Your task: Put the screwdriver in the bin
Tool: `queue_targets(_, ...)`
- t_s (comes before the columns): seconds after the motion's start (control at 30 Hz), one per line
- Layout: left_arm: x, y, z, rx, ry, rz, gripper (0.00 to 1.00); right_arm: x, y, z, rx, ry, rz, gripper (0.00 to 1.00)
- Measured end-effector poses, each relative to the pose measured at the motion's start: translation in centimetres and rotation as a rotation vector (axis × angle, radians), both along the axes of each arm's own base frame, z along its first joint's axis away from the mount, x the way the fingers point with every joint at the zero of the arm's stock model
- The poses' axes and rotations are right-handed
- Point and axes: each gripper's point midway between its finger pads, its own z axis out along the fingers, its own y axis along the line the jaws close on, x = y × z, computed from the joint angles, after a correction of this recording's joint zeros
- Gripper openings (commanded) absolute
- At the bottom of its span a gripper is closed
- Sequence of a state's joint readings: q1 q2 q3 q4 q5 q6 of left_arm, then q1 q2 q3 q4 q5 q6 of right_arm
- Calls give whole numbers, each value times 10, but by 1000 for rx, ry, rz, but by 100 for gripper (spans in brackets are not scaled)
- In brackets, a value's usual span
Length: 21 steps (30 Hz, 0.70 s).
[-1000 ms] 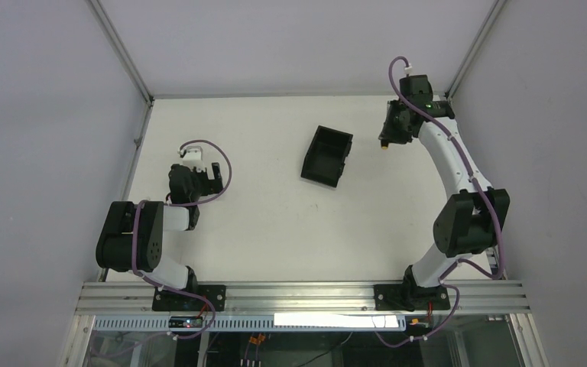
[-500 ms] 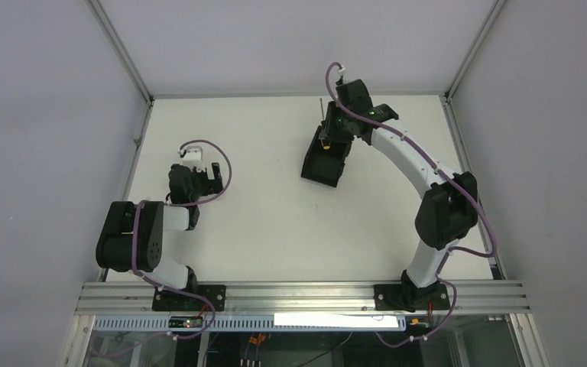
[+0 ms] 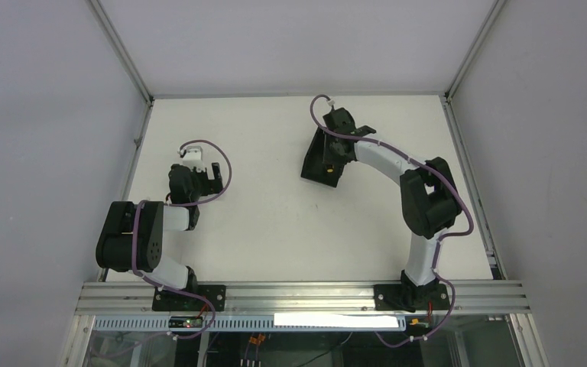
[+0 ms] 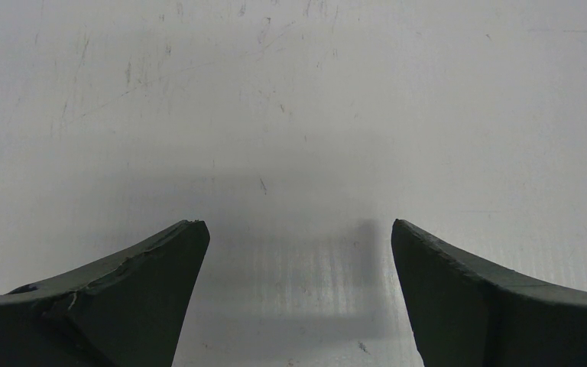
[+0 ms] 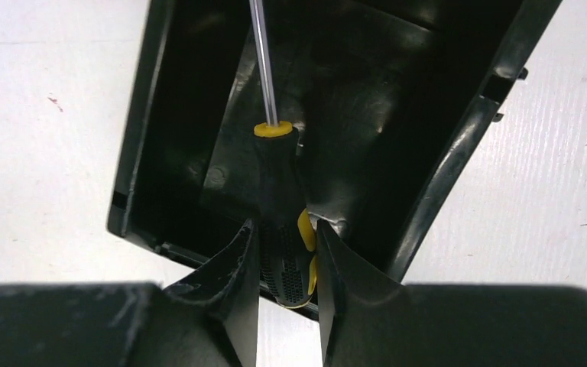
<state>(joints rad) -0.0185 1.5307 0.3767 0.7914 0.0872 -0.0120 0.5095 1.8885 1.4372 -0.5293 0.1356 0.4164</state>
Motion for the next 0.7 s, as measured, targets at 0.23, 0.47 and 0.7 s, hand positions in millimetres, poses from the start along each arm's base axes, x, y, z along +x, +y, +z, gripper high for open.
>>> queue_targets(0.23, 0, 0, 0, 0, 0, 0, 99, 0, -2, -7, -9, -7, -1, 49)
queue_targets(0.47, 0, 0, 0, 0, 0, 0, 99, 4, 1, -4, 3, -24, 3, 52)
queue_targets(0.7, 0, 0, 0, 0, 0, 0, 99, 10, 5, 16, 16, -57, 6, 67)
